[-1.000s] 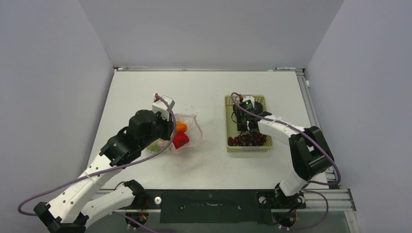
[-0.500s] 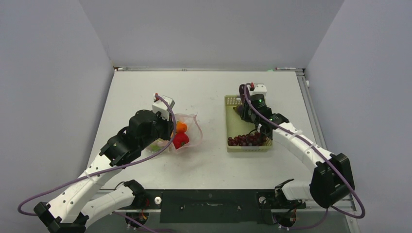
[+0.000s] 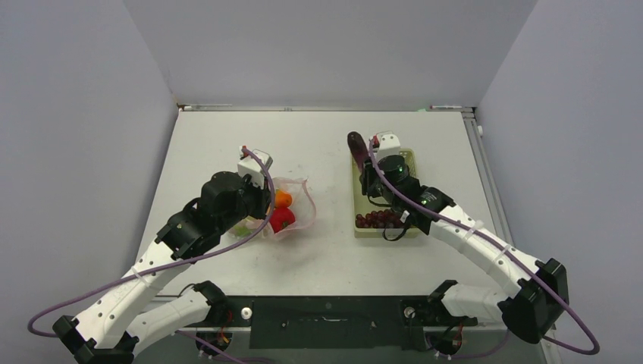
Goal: Place the food in the zip-top bag and seal the zipper
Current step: Place the fake vegetable in the zipper food storage bag, then adjust the fake vegetable in the zipper food storage bag.
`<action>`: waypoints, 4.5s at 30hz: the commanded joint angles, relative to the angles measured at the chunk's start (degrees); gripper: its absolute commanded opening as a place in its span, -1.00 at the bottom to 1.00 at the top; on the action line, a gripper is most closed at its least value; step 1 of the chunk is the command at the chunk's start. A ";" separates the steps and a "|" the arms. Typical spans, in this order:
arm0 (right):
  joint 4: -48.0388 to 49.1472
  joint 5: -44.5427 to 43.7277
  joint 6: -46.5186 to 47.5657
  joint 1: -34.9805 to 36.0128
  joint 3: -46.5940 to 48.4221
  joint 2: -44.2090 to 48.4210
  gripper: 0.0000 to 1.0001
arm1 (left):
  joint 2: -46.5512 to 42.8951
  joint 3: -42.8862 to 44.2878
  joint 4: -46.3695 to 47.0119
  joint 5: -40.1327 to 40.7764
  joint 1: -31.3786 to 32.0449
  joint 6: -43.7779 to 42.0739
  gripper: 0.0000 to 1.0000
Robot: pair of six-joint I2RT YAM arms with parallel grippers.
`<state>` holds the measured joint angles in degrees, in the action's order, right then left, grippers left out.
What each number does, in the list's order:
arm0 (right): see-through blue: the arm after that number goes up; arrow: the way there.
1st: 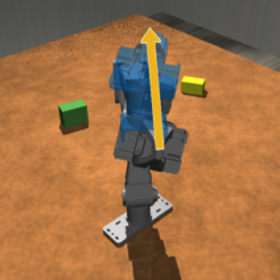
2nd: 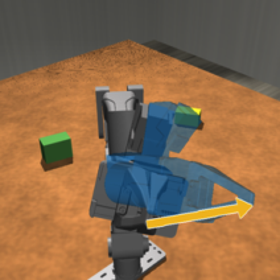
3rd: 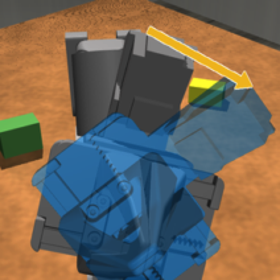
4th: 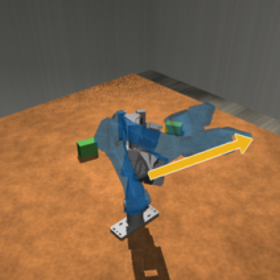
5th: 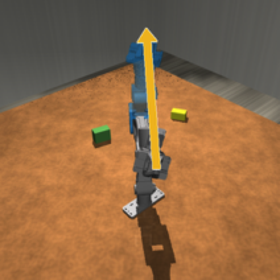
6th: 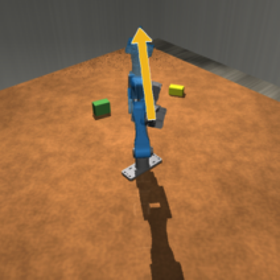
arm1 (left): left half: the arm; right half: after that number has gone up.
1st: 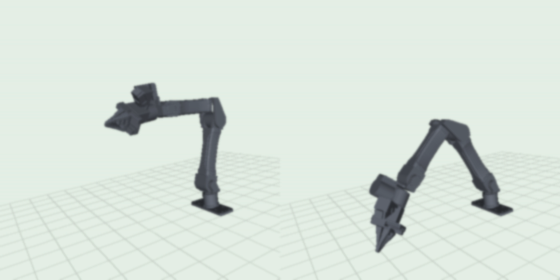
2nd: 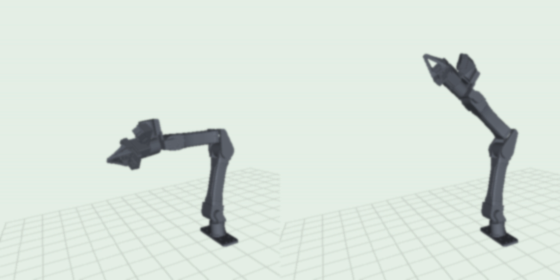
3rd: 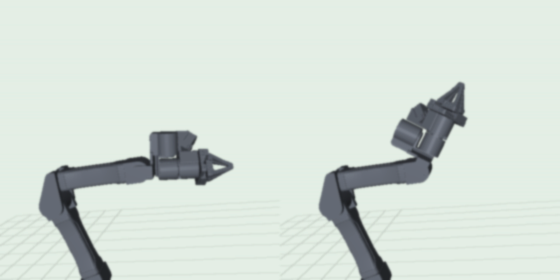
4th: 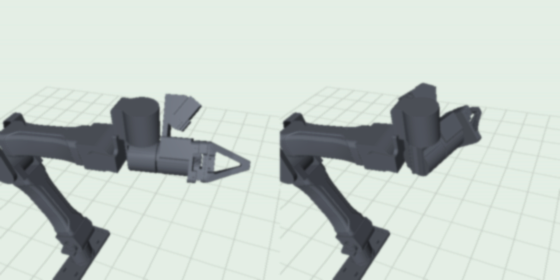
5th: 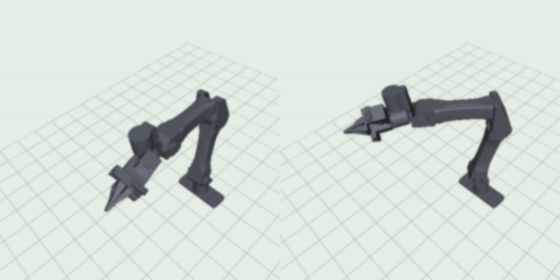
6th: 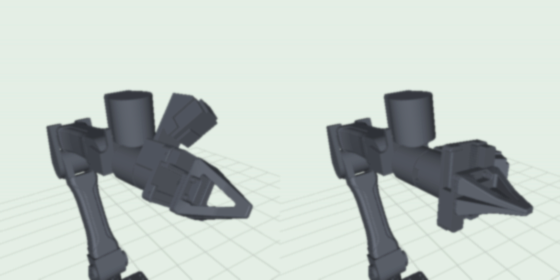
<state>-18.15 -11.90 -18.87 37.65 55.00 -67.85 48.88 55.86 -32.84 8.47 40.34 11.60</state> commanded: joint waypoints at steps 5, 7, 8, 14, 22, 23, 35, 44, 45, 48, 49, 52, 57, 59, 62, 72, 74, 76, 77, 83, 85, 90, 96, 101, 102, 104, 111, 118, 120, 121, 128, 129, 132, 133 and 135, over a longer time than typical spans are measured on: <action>-5.30 3.91 7.44 7.13 5.89 5.27 -0.53 | -0.54 0.64 1.98 -0.47 -0.37 0.45 -1.00; -6.83 3.93 8.57 9.64 6.46 5.74 -0.53 | -0.50 0.65 1.98 -0.47 -0.37 0.45 -1.00; -7.54 3.86 9.02 10.86 6.67 5.91 -0.53 | -0.49 0.66 1.92 -0.45 -0.35 0.45 -1.00; -12.35 3.44 11.17 18.06 8.73 4.90 -0.53 | -0.46 0.66 1.91 -0.47 -0.39 0.45 -1.00; -17.63 2.51 12.19 25.53 11.01 0.71 -0.49 | -0.46 0.61 1.88 -0.47 -0.35 0.45 -1.00; -18.15 2.42 12.27 26.57 11.35 -0.01 -0.49 | -0.46 0.65 1.90 -0.47 -0.41 0.45 -1.00; -20.94 -0.81 11.14 30.91 16.98 -8.23 -0.44 | -0.63 0.66 1.93 -0.58 -0.39 0.45 -1.00; -22.74 -2.75 9.72 32.19 22.47 -12.75 -0.26 | -0.81 0.66 1.99 -0.94 -0.36 0.45 -1.00; -22.91 -3.04 9.54 32.19 23.04 -13.19 -0.24 | -0.81 0.64 1.92 -0.95 -0.38 0.45 -1.00; -23.49 -4.06 9.14 32.20 25.00 -14.76 -0.20 | -0.72 0.68 1.93 -1.07 -0.35 0.45 -1.00; -23.83 -4.28 9.12 32.18 25.63 -15.49 -0.20 | -0.75 0.70 1.94 -1.15 -0.35 0.45 -1.00; -22.93 -3.97 9.14 32.19 26.44 -16.43 -0.19 | -0.78 0.72 1.91 -1.11 -0.35 0.45 -1.00; -21.35 -4.68 8.36 32.29 27.11 -17.61 -0.13 | -0.81 0.70 1.99 -1.05 -0.37 0.45 -1.00; -20.79 -5.34 8.03 32.28 27.00 -17.37 -0.10 | -0.89 0.68 1.91 -1.06 -0.36 0.45 -1.00; -20.16 -5.74 7.12 32.25 26.61 -16.32 -0.07 | -0.82 0.66 1.98 -1.06 -0.37 0.45 -1.00; -20.28 -3.99 3.70 32.16 22.64 -12.55 -0.07 | -0.72 0.66 1.95 -1.11 -0.35 0.45 -1.00; -20.43 -3.78 3.10 32.20 21.58 -11.87 -0.08 | -0.72 0.66 1.94 -1.15 -0.35 0.52 -1.00; -20.15 -3.57 2.53 32.16 20.40 -11.08 -0.07 | -0.72 0.66 1.95 -1.12 -0.35 0.53 -1.00; -19.81 -3.19 2.30 32.14 19.73 -10.78 -0.06 | -0.72 0.64 1.91 -1.10 -0.37 0.58 -1.00; -15.92 0.04 0.80 31.58 14.97 -8.58 -0.05 | -0.72 0.66 1.92 -1.17 -0.38 0.53 -1.00; -14.57 1.39 0.41 30.87 13.82 -7.98 -0.05 | -0.72 0.65 1.91 -1.16 -0.36 0.53 -1.00; -13.39 2.55 -0.03 30.09 12.58 -7.51 -0.14 | -0.72 0.65 1.95 -1.17 -0.35 0.53 -1.00; -12.41 3.29 -0.20 29.69 12.06 -7.32 -0.50 | -0.64 0.66 1.98 -1.01 -0.37 0.57 -1.00; -11.95 3.24 0.14 29.61 12.34 -7.07 -0.83 | -0.63 0.61 1.95 -1.17 -0.40 0.55 -1.00; -11.88 3.41 0.22 29.60 12.66 -7.13 -0.89 | -0.63 0.63 1.95 -1.16 -0.42 0.55 -1.00; -11.84 4.08 0.45 29.70 13.26 -7.43 -0.89 | -0.56 0.66 1.96 -1.17 -0.37 0.53 -1.00; -11.72 6.85 1.08 29.64 16.53 -10.12 -0.89 | -0.59 0.67 1.86 -1.15 -0.35 0.53 -1.00; -9.96 9.21 0.18 28.90 19.20 -13.56 -0.89 | -0.63 0.75 1.82 -1.40 -0.36 0.53 -1.00; -9.29 9.96 -0.51 28.44 19.84 -15.05 -0.89 | -0.71 0.75 1.83 -1.42 -0.38 0.53 -1.00; -9.07 10.21 -0.91 28.13 20.16 -15.96 -0.89 | -0.79 0.75 1.87 -1.44 -0.37 0.53 -1.00; -5.68 13.09 -4.52 25.71 21.29 -20.32 -0.89 | -1.07 0.75 1.91 -1.69 -0.38 0.53 -1.00; -5.02 13.20 -4.97 25.58 21.41 -20.86 -0.89 | -1.11 0.74 1.96 -1.77 -0.35 0.53 -1.00; -3.04 13.21 -6.14 25.38 21.74 -22.24 -0.89 | -1.16 0.72 2.14 -2.15 -0.36 0.53 -1.00; -2.15 13.26 -6.69 25.37 21.76 -22.70 -0.89 | -1.09 0.70 2.15 -2.29 -0.41 0.53 -1.00; -0.37 13.60 -7.83 25.37 21.73 -23.60 -0.89 | -1.07 0.75 2.12 -2.47 -0.36 0.58 -1.00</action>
<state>-24.51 0.62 -23.59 63.16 74.00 -90.30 48.77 55.86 -32.97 7.09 40.32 11.62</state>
